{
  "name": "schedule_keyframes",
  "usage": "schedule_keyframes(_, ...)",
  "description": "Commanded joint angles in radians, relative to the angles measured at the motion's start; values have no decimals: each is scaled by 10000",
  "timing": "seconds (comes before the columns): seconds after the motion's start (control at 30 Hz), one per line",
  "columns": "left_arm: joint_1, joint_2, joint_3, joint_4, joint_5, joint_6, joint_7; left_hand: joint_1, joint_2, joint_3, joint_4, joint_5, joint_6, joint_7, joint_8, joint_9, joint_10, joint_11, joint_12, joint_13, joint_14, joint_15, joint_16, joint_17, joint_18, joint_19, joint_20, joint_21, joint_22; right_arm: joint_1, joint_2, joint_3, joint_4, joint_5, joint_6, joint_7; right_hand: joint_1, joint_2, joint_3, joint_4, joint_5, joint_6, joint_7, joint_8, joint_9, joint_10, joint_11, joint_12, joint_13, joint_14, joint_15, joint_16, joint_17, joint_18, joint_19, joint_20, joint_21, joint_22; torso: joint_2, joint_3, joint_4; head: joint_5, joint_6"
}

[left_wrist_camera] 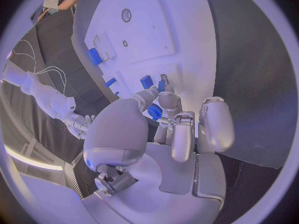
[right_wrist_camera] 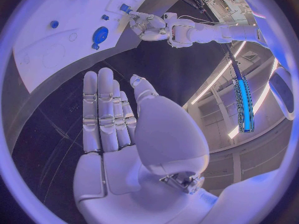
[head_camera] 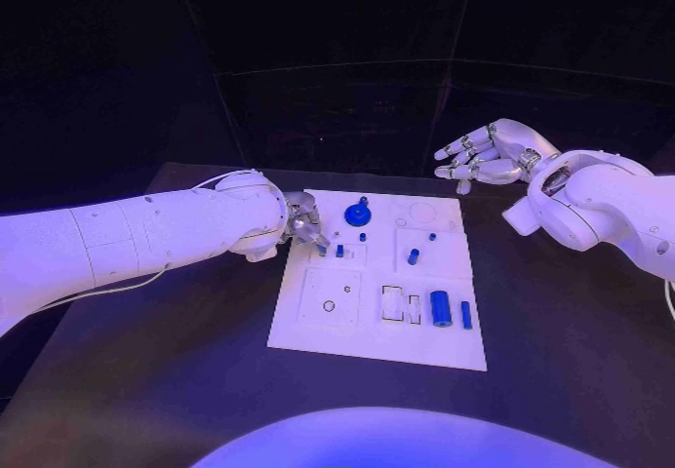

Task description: Assemble the parts on the task board

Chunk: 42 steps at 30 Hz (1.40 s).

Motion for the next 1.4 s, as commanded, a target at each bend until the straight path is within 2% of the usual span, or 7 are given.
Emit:
schedule_keyframes(0.03,11,41,-14,-35,-376,253,-243,27,93,1237,-1162,21,-3,-59,46,7,67,-11,58,5,1039,-77,31,2634,84,62,18,35,15,19,13,8,22,46,13,62,104,-21,84,-2,35,28,53,-3,6,-11,-23,-37,-9,66,38,-52,9,45,81,16,-39,-17,0,1,-1,0,-19)
schedule_keyframes(0.37,2,135,-74,-57,-420,548,-354,8,82,1264,-1164,29,-1,-61,59,10,69,-13,53,-5,1039,-78,31,2634,85,62,16,33,14,18,31,8,17,62,19,74,104,-21,84,-2,35,28,53,-3,6,-11,-23,-37,-9,66,38,-52,9,45,81,16,-39,-17,2,1,10,5,-42)
schedule_keyframes(0.9,-4,85,-86,-16,-424,769,-402,-47,48,1340,-1175,40,22,-74,108,25,100,-21,92,38,1039,-80,31,2634,87,56,14,20,3,18,39,8,8,81,33,76,104,-21,84,-2,35,28,53,-3,6,-11,-23,-37,-9,66,38,-52,9,45,81,16,-39,-17,-3,-3,-2,-12,-33)
schedule_keyframes(1.1,-4,92,-87,38,-424,837,-414,-176,-43,1569,-1238,260,26,-91,231,85,148,-40,116,49,1039,-94,31,2634,85,60,1,23,22,18,64,8,-4,83,42,77,104,-21,84,-2,35,28,53,-3,6,-11,-23,-37,-9,66,38,-52,9,45,81,16,-39,-17,3,1,8,-4,-51)
schedule_keyframes(1.4,-4,117,-88,43,-424,935,-419,-238,-92,1659,-1267,342,24,-99,284,112,181,-46,147,78,1039,-98,31,2634,82,63,-2,28,35,18,93,8,-24,84,45,82,99,-32,98,4,52,24,56,-5,4,-9,-20,-39,-26,70,40,-63,15,44,84,14,-42,-17,0,-1,-2,6,-48)
